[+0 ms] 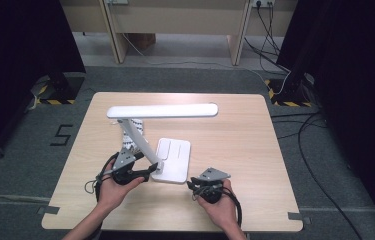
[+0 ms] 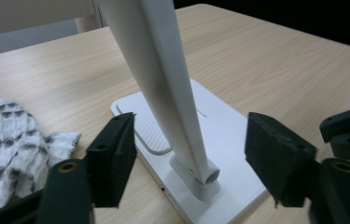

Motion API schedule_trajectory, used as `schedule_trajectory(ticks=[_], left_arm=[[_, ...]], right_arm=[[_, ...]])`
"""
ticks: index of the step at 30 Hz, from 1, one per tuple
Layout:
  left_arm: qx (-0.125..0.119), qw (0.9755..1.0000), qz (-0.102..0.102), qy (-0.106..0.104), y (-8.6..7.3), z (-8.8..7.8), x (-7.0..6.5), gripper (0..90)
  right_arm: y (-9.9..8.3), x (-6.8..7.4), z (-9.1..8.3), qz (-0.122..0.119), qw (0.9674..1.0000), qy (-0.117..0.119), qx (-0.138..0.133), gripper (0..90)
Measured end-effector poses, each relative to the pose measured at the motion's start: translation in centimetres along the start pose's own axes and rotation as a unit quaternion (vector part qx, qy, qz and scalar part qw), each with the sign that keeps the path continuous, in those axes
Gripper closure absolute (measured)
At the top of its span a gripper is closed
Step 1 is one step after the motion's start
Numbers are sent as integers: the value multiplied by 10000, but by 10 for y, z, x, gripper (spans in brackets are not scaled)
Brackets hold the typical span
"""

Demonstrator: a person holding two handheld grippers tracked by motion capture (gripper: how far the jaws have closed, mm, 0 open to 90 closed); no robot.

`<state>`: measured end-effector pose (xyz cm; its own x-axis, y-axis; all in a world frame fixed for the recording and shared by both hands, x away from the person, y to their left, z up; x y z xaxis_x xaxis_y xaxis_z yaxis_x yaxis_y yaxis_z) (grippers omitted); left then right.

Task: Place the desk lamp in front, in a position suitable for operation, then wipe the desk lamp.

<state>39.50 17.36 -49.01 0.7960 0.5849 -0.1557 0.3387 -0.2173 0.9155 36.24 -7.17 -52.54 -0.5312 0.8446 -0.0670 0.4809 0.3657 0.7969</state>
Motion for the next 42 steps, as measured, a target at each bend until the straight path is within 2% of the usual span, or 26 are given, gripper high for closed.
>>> schedule_trajectory(ticks=[2,3,4,6,8,9,10,11,13,15,19,21,22,23,25,27,29,30,31,32,36,42], left_arm=[[-25,10000,-45,43,-6,-10,-1,247],[-45,10000,-52,66,-8,-13,0,240],[-76,9999,-109,95,-12,-18,1,240],[-94,9998,-179,94,-18,-28,7,235],[-75,9993,-262,241,-24,-40,21,241],[-129,9989,-318,324,-24,-45,26,241],[-260,9972,-517,470,-27,-55,39,258],[-260,9972,-517,470,-27,-55,39,258],[-282,9958,-622,612,-31,-61,49,258],[-249,9958,-623,615,-32,-62,51,258],[-200,9960,-571,665,-25,-56,66,265],[-187,9954,-584,739,-19,-51,81,269],[-117,9947,-658,782,-13,-42,96,271],[-70,9946,-633,814,-9,-38,102,271],[-42,9946,-626,823,-7,-35,106,273],[-68,9941,-747,790,0,-26,117,274],[-21,9931,-809,853,6,-18,130,274],[29,9919,-902,897,9,-10,140,276],[29,9919,-902,897,9,-10,140,276],[71,9910,-948,943,11,-5,147,278],[92,9896,-1068,960,10,1,151,278],[218,9890,-1068,1001,6,7,155,270]], right_arm=[[-4,-12,-6,154,9998,-108,-48,721],[-7,-24,-9,245,9995,-188,-118,707],[-7,-24,-9,245,9995,-188,-118,707],[-11,-35,-13,462,9984,-304,-117,693],[-13,-44,-15,589,9974,-399,-137,686],[-13,-44,-15,589,9974,-399,-137,686],[-14,-47,-15,599,9971,-445,-142,683],[-14,-47,-15,599,9971,-445,-142,683],[-13,-47,-13,583,9971,-459,-145,679],[-12,-46,-11,582,9972,-451,-148,678],[-12,-43,-6,549,9976,-415,-113,672],[-13,-43,-6,538,9976,-412,-104,671],[-13,-43,-6,548,9976,-420,-89,670],[-13,-43,-6,557,9975,-415,-92,670],[-13,-44,-6,549,9976,-417,-109,670],[-13,-45,-6,560,9975,-423,-110,670],[-14,-45,-7,571,9974,-424,-99,669],[-14,-45,-7,592,9973,-428,-97,668],[-14,-45,-7,591,9973,-432,-105,668],[-14,-45,-7,583,9973,-423,-119,668],[-13,-46,-8,594,9972,-427,-139,665],[-13,-46,-6,597,9973,-396,-139,641]])
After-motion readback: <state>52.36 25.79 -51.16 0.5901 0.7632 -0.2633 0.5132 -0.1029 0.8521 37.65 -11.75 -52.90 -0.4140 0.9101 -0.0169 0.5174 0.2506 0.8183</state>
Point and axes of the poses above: each handheld gripper's, and its own axes: z roughly forward along the jaws, y roughly out of its top, x roughly to its left, the point moved 5 cm from there along z, roughly forward along the jaws, and after that the axes turned 15 degrees about -y, right-handed, at the moved point
